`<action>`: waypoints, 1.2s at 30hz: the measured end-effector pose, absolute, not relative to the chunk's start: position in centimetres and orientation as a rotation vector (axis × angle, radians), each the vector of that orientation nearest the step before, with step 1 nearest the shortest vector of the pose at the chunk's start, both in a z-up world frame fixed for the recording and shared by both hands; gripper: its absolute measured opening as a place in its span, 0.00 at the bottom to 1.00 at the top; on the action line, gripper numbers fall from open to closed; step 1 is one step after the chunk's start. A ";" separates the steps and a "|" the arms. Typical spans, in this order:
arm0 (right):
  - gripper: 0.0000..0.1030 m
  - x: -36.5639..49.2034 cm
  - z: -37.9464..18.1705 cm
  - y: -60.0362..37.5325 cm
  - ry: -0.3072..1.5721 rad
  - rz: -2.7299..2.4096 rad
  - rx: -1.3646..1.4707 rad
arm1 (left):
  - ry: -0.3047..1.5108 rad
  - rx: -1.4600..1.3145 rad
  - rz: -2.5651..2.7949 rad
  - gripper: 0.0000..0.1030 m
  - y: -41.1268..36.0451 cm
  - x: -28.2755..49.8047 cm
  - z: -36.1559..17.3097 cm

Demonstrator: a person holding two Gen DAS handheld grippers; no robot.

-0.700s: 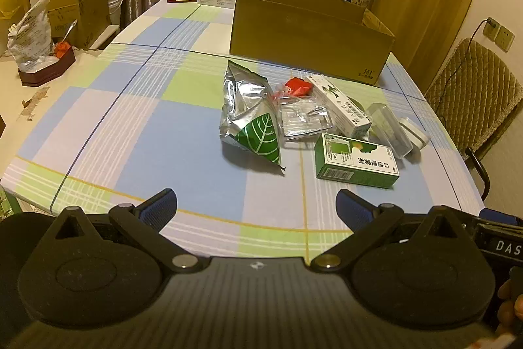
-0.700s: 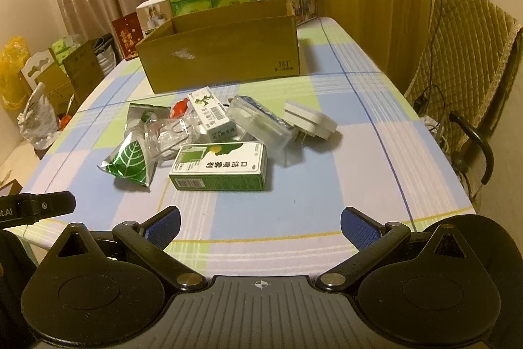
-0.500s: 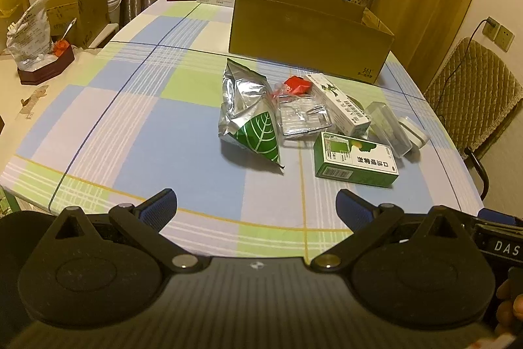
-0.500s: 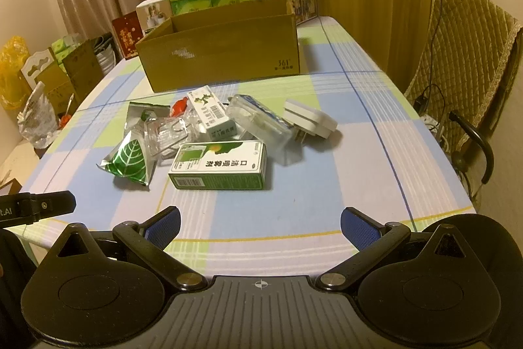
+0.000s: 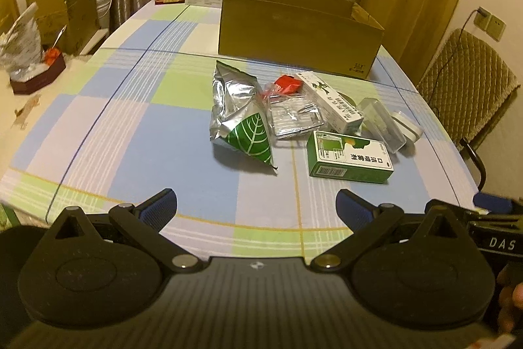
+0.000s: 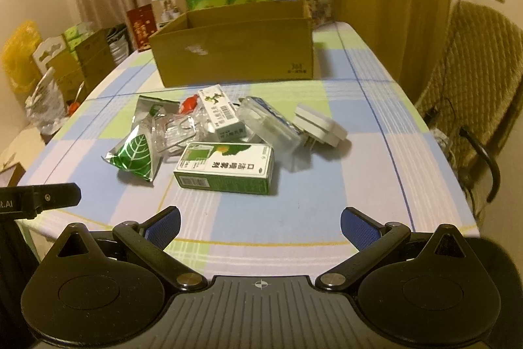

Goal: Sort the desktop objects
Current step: 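Move both tools toward the pile of items on the table, then grasp the green-and-white medicine box with the right tool while the left tool approaches the foil bag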

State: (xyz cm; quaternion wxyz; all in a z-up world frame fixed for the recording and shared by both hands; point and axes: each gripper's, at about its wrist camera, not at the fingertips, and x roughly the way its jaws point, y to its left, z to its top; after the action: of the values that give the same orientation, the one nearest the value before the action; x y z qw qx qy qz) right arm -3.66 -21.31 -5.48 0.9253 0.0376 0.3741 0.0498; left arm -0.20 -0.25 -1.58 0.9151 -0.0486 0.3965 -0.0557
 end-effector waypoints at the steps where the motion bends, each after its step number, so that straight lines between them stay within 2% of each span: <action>1: 0.98 -3.4 -5.4 -21.3 0.767 0.113 0.063 | 0.818 -0.095 -0.119 0.99 -0.2 -0.1 -1.6; 7: 0.98 -1.8 -4.9 -21.5 0.770 0.204 -0.020 | 0.833 -0.048 -0.155 0.99 0.4 1.2 -1.3; 18: 0.98 1.4 -3.2 -19.8 0.715 0.506 -0.346 | 0.864 0.074 -0.272 0.99 1.0 5.1 0.2; 32: 0.98 5.1 -6.4 -16.1 0.744 0.826 -0.695 | 0.869 0.252 -0.421 0.99 1.1 8.3 0.2; 34: 0.97 5.7 -7.0 -15.8 0.761 0.846 -0.735 | 0.874 0.276 -0.427 0.99 1.2 8.8 -0.1; 36: 0.89 6.4 -7.7 -15.5 0.783 0.867 -0.778 | 0.880 0.299 -0.428 0.99 1.2 9.3 -0.5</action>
State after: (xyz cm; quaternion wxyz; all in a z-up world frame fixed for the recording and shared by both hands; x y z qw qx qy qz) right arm 6.41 -15.45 -7.69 0.7637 -0.3576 0.3601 0.3990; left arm 9.34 1.21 -0.50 0.8720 0.1431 0.4210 -0.2048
